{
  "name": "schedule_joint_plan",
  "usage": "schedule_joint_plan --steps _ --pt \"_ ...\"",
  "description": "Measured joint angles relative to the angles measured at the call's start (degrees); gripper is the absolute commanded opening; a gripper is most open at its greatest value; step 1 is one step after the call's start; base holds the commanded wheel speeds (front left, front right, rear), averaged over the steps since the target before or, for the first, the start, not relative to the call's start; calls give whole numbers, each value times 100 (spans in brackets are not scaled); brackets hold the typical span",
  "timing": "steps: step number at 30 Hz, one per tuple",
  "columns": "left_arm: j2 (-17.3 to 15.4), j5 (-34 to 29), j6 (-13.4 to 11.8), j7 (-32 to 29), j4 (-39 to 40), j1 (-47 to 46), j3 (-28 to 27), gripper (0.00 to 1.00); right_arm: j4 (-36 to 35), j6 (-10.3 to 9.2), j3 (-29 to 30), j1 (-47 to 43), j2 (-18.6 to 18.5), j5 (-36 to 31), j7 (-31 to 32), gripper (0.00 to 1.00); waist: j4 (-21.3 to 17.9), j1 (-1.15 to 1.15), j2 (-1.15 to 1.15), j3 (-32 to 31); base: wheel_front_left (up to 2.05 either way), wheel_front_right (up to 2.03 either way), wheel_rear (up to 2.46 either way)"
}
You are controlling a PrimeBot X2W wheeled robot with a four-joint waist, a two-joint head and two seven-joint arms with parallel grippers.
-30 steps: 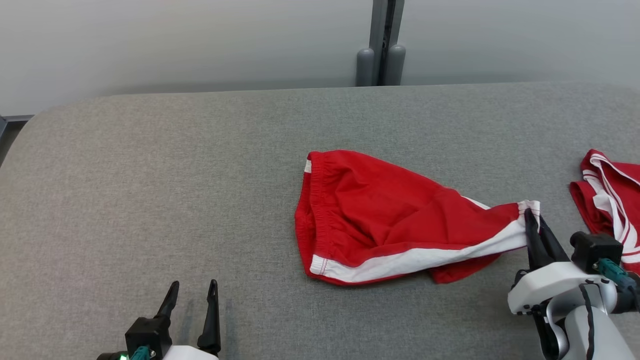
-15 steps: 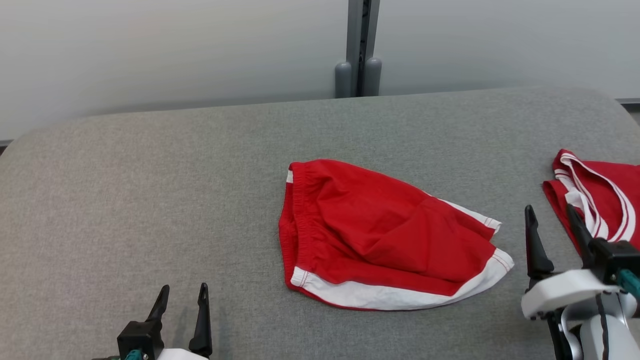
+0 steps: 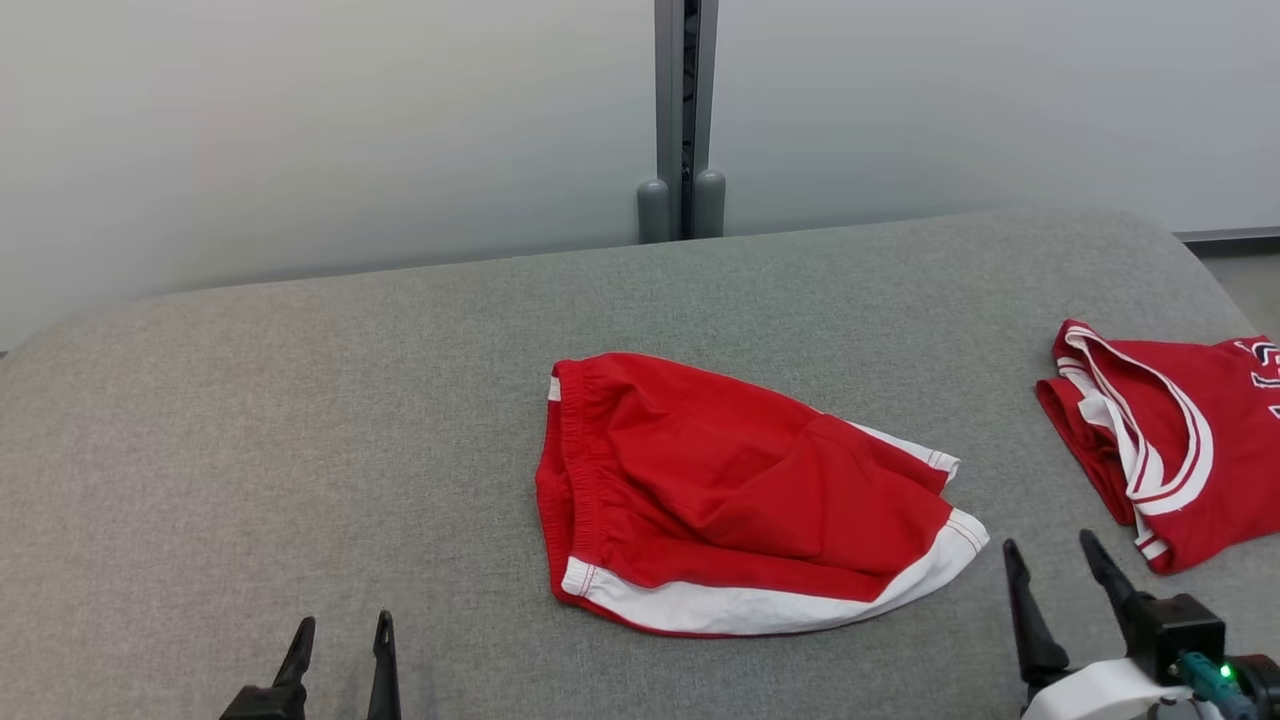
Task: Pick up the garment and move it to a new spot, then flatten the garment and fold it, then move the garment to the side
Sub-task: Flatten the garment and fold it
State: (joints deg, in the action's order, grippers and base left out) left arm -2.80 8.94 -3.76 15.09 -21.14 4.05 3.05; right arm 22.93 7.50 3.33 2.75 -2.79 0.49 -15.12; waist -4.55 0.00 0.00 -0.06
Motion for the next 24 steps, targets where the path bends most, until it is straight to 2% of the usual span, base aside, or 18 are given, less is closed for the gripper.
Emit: schedule_joint_plan --steps 4,24 --pt "0 -64 0 0 -32 117 -60 100 16 0 -200 -47 9 9 0 100 23 0 0 -72 0 0 0" --pt "0 -314 71 0 -68 129 -197 100 177 0 -359 36 4 253 0 100 415 0 0 8 0 0 0"
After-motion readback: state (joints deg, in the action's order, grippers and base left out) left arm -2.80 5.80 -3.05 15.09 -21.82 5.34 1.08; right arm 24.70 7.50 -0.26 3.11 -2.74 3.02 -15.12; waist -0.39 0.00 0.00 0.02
